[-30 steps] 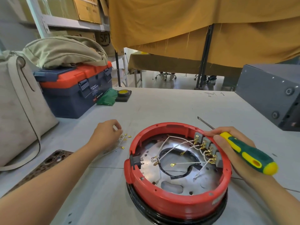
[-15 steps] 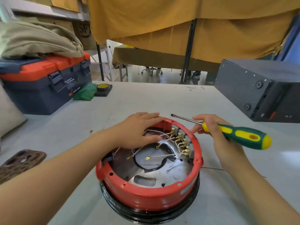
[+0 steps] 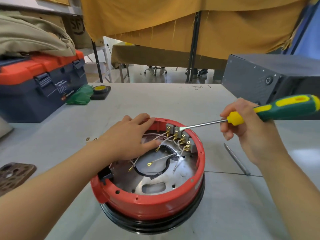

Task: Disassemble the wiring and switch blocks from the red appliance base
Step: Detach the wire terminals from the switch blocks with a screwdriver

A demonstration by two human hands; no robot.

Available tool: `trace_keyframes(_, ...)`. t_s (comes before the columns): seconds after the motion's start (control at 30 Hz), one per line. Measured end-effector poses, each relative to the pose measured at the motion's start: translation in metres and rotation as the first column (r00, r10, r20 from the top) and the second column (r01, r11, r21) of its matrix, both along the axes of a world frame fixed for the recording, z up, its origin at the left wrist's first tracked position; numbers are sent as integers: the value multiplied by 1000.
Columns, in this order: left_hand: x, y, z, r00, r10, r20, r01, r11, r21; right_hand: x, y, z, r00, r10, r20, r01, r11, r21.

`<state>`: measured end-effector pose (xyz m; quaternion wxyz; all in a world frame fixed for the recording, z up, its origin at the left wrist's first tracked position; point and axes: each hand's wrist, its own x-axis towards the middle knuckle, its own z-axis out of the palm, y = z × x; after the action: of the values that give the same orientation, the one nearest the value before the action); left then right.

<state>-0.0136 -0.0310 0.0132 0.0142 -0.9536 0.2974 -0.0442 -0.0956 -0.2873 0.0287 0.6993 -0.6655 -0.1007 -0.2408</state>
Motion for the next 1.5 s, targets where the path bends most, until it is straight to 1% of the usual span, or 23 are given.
trace_keyframes(0.1,-3,-1,0,998,49,32,-50,998,23,-2,3,9,998,69,-5,-69,997,-36)
trace_keyframes(0.17,-6,-1,0,995,78,54,-80,997,25,-3,2,13,997,75,-10,-76,994,-74)
trace_keyframes(0.4,-14,3,11,969,220,116,-233,965,120,-4,-1,17,1000,-1,11,3,983,-182)
trace_keyframes(0.47,-14,0,14,960,225,163,-249,958,140,-4,0,17,1000,-14,26,19,976,-216)
trace_keyframes(0.53,-14,-4,14,976,150,159,-170,978,119,-6,5,17,999,-3,43,15,963,-270)
trace_keyframes(0.6,-14,-10,15,998,-4,57,1,999,48,-7,8,15,998,12,56,7,947,-322)
trace_keyframes(0.67,-12,-16,15,986,-163,-43,162,986,-26,-7,11,13,999,7,53,12,935,-354)
trace_keyframes(0.73,-10,-20,11,969,-235,-76,230,971,-66,-8,13,11,998,-10,59,31,928,-371)
trace_keyframes(0.93,-8,-20,4,956,-287,-54,264,930,-257,-16,18,9,995,-46,90,81,895,-438)
trace_keyframes(1.07,-11,-22,8,944,-329,-10,302,877,-374,-22,25,7,987,-49,154,125,837,-533)
trace_keyframes(1.13,-11,-21,9,944,-329,-22,294,869,-397,-23,28,7,981,-36,191,143,799,-584)
trace_keyframes(1.23,-10,-21,6,948,-314,-47,274,884,-379,-28,30,9,971,-79,224,214,705,-676)
trace_keyframes(1.27,-10,-21,5,949,-312,-51,271,886,-377,-29,31,12,972,-91,215,219,681,-699)
trace_keyframes(1.3,-10,-21,5,949,-310,-52,269,887,-376,-25,36,16,973,-90,213,216,680,-700)
trace_keyframes(1.33,-11,-21,5,949,-310,-52,269,887,-375,-20,39,19,984,-78,158,167,698,-696)
trace_keyframes(1.37,-11,-22,5,950,-309,-50,269,887,-375,-11,42,19,997,-46,65,78,735,-674)
trace_keyframes(1.4,-11,-22,5,950,-309,-47,270,886,-376,-7,46,19,999,-22,-31,-5,742,-670)
trace_keyframes(1.43,-11,-22,5,950,-309,-44,271,886,-377,-7,47,20,1000,-3,-21,-12,733,-680)
trace_keyframes(1.47,-11,-23,5,951,-308,-38,272,886,-376,-9,45,19,996,-5,92,68,719,-692)
trace_keyframes(1.5,-11,-23,4,951,-307,-30,274,885,-375,-14,45,21,983,-28,182,156,655,-739)
